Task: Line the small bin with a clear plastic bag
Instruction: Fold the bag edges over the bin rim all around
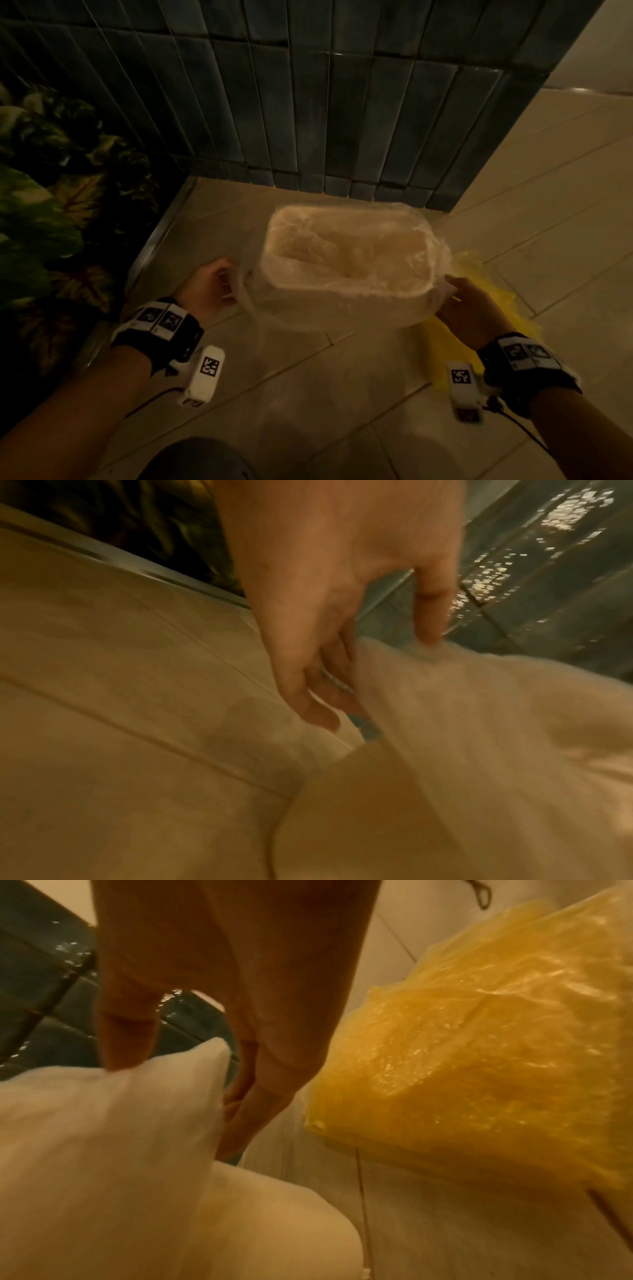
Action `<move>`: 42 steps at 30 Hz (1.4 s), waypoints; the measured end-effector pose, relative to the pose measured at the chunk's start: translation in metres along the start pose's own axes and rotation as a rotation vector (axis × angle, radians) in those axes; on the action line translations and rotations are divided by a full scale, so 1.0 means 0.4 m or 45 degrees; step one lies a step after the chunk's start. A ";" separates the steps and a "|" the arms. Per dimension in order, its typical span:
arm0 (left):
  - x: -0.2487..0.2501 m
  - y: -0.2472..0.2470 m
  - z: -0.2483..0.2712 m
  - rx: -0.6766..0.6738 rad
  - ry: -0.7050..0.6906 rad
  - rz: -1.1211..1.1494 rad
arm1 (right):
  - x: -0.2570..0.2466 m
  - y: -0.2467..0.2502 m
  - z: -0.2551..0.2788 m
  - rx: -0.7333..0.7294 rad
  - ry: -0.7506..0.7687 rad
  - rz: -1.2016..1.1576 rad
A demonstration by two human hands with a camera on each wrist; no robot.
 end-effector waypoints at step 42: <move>0.066 -0.047 -0.020 0.154 -0.131 0.302 | -0.098 -0.063 -0.054 0.121 -0.070 0.310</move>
Point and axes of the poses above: each hand's wrist, its own z-axis away from the middle knuckle, its own y-axis out of the back of the hand, x = y × z, the point moved 3 cm from there along -z, towards the middle knuckle, and after that the axes turned 9 degrees about -y, right-handed, at the moved point
